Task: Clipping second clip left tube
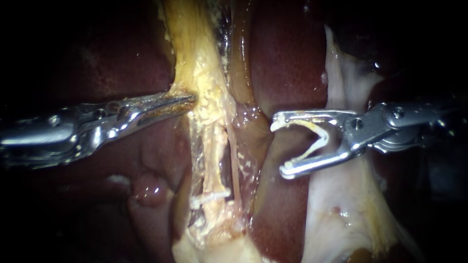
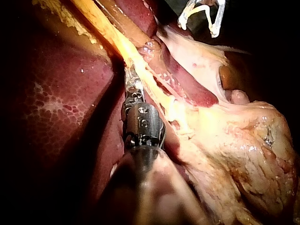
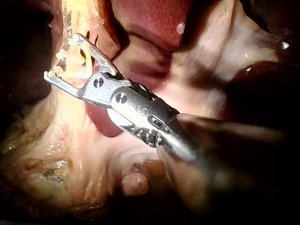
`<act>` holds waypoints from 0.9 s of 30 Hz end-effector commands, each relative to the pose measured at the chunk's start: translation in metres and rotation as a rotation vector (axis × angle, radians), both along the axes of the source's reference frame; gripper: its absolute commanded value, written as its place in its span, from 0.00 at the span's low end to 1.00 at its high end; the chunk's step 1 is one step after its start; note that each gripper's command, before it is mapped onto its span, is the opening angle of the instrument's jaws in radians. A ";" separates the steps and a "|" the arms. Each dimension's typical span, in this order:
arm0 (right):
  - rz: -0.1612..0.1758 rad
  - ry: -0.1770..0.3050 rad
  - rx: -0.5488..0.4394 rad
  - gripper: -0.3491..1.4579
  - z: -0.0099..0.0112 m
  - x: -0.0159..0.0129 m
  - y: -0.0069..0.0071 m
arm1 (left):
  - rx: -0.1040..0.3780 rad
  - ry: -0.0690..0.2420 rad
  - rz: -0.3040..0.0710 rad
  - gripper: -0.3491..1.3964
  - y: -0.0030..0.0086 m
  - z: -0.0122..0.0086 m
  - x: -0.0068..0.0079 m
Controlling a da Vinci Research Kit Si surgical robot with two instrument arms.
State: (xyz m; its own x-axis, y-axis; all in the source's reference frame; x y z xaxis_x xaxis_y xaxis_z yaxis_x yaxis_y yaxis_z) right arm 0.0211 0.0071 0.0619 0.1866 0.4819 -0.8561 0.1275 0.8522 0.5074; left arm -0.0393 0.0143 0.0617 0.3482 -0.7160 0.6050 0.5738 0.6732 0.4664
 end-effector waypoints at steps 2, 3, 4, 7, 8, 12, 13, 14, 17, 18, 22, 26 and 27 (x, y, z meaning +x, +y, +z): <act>0.000 -0.001 -0.002 0.52 0.0002 0.0002 -0.0004 | 0.001 -0.002 0.002 0.00 0.0000 -0.0004 0.0002; 0.002 0.001 -0.004 0.52 0.0004 0.0004 -0.0007 | 0.002 -0.003 0.003 0.00 0.0000 -0.0008 0.0003; -0.010 0.002 -0.007 0.52 0.0009 0.0008 -0.0012 | 0.005 -0.004 0.004 0.00 0.0002 -0.0014 0.0005; -0.044 -0.023 0.030 0.52 0.0025 0.0025 -0.0030 | 0.013 -0.005 -0.007 0.00 0.0009 -0.0034 0.0012; -0.055 -0.032 0.042 0.52 0.0032 0.0031 -0.0035 | 0.007 -0.010 -0.008 0.00 0.0012 -0.0041 0.0015; -0.089 -0.058 0.097 0.52 0.0063 0.0058 -0.0059 | -0.013 -0.026 -0.021 0.00 0.0017 -0.0065 0.0025; -0.098 -0.064 0.098 0.52 0.0070 0.0063 -0.0062 | -0.019 -0.029 -0.020 0.00 0.0017 -0.0070 0.0027; -0.104 -0.071 0.106 0.52 0.0078 0.0070 -0.0066 | -0.020 -0.031 -0.021 0.00 0.0016 -0.0073 0.0027; -0.113 -0.084 0.122 0.52 0.0094 0.0080 -0.0070 | -0.025 -0.032 -0.019 0.00 0.0014 -0.0078 0.0027; -0.115 -0.087 0.127 0.52 0.0098 0.0083 -0.0070 | -0.025 -0.032 -0.019 0.00 0.0014 -0.0079 0.0026; -0.117 -0.103 0.141 0.51 0.0109 0.0090 -0.0068 | -0.029 -0.034 -0.016 0.00 0.0016 -0.0081 0.0027; -0.114 -0.109 0.145 0.51 0.0118 0.0096 -0.0065 | -0.029 -0.037 -0.017 0.00 0.0018 -0.0086 0.0028; -0.112 -0.111 0.150 0.51 0.0120 0.0097 -0.0064 | -0.030 -0.038 -0.019 0.00 0.0018 -0.0087 0.0028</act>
State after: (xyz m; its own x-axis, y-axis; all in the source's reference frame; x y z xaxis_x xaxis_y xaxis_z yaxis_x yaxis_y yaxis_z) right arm 0.0309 0.0008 0.0741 0.3369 0.5736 -0.7467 0.1520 0.7495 0.6443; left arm -0.0364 0.0161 0.0528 0.3131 -0.7012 0.6406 0.5670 0.6791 0.4662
